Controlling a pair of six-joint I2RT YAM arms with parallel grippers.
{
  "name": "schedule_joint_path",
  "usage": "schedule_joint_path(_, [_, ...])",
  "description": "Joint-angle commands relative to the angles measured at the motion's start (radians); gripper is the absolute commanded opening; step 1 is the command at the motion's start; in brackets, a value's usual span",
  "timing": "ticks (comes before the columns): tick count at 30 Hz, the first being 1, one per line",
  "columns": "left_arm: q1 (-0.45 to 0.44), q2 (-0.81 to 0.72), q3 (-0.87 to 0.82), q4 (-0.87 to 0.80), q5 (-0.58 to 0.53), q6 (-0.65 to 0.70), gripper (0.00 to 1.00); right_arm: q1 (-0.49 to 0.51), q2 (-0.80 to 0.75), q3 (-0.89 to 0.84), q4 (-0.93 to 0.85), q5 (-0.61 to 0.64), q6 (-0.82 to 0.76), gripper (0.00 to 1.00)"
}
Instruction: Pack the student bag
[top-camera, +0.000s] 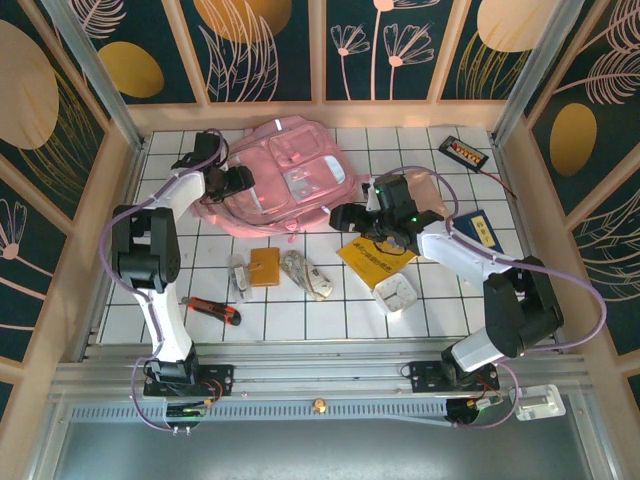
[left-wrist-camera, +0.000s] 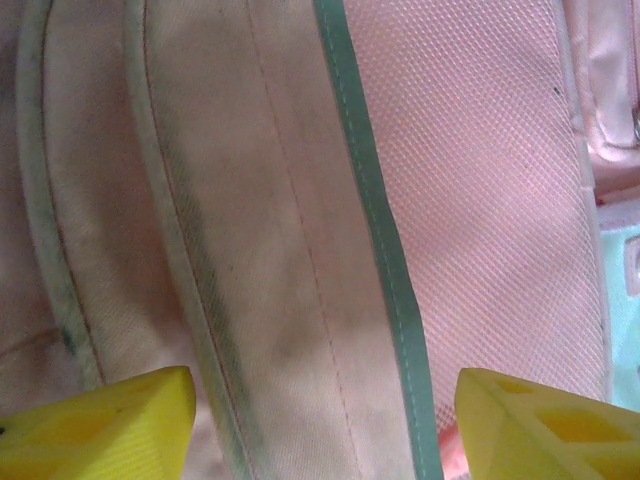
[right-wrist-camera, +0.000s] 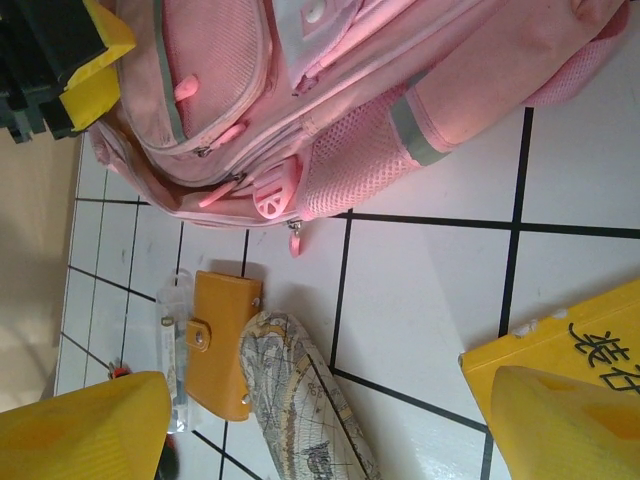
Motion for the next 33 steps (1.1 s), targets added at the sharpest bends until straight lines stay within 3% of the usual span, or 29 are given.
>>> schedule_joint_path(1, [0.001,0.054,0.055,-0.059,0.017,0.013,0.68,0.008,0.017,0.028,0.028,0.011,0.01,0.84])
schedule_joint_path(9, [0.002,0.106,0.05,-0.049,0.029,0.0,0.65,0.008,0.036,0.042,0.03,0.008,-0.001,0.84])
schedule_joint_path(11, [0.002,0.115,0.051,-0.029,0.053,-0.014,0.52,0.01,0.047,0.045,0.032,0.008,-0.003,0.84])
schedule_joint_path(15, [0.001,0.1,0.036,0.037,0.163,-0.084,0.12,0.012,0.048,0.044,0.034,0.012,-0.011,0.84])
schedule_joint_path(17, [0.002,0.049,-0.002,0.105,0.223,-0.137,0.0,0.015,0.041,0.04,0.037,0.018,-0.022,0.84])
schedule_joint_path(28, [0.001,-0.162,0.039,0.311,0.428,-0.455,0.0,0.016,0.033,0.036,0.065,0.019,-0.102,0.84])
schedule_joint_path(33, [0.001,-0.239,-0.054,0.546,0.482,-0.703,0.0,0.016,0.038,0.045,0.092,-0.014,-0.138,0.77])
